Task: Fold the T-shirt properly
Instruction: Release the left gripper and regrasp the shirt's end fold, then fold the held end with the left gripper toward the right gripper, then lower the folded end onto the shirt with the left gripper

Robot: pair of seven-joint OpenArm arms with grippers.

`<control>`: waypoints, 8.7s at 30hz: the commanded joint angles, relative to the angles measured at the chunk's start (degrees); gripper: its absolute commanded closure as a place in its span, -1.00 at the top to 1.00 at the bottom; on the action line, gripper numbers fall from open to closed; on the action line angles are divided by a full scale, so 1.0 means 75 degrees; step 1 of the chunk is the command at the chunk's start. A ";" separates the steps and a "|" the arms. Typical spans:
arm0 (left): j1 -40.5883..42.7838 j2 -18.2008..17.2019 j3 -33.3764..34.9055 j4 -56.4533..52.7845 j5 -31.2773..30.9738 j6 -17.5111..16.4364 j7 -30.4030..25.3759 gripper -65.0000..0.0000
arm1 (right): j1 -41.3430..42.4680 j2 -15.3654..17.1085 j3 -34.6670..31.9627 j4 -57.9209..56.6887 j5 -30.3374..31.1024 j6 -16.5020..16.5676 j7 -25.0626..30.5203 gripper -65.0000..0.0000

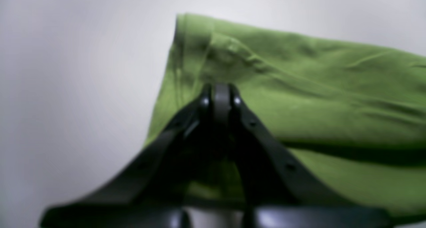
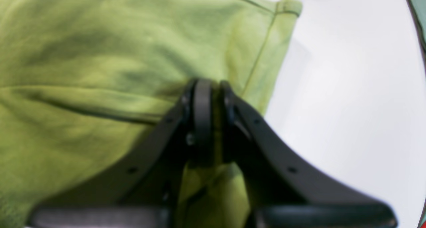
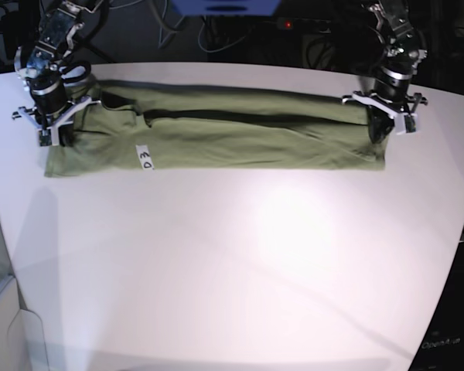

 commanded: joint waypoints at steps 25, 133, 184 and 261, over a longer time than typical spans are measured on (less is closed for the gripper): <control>-0.0372 -0.0380 -0.2075 0.1452 -0.0977 -0.0468 0.2957 0.39 | -0.0049 0.0017 -0.0104 -0.0010 -0.0294 0.0002 -0.0358 -0.88; -0.0911 0.0839 0.1559 0.3831 0.0195 -0.0468 0.6696 -0.98 | -0.0084 0.0040 -0.0373 -0.0010 -0.0317 0.0002 -0.0358 -0.87; -0.0149 0.0849 0.5427 0.4136 0.0699 0.0464 0.6743 -0.98 | -0.0095 0.0052 -0.0373 -0.0010 -0.0317 0.0002 -0.0358 -0.87; -0.0864 0.0674 0.5357 0.3409 -0.0485 0.4848 0.7786 -0.97 | -0.0060 -0.0006 -0.0526 -0.0010 -0.0716 0.0002 -0.0299 -0.89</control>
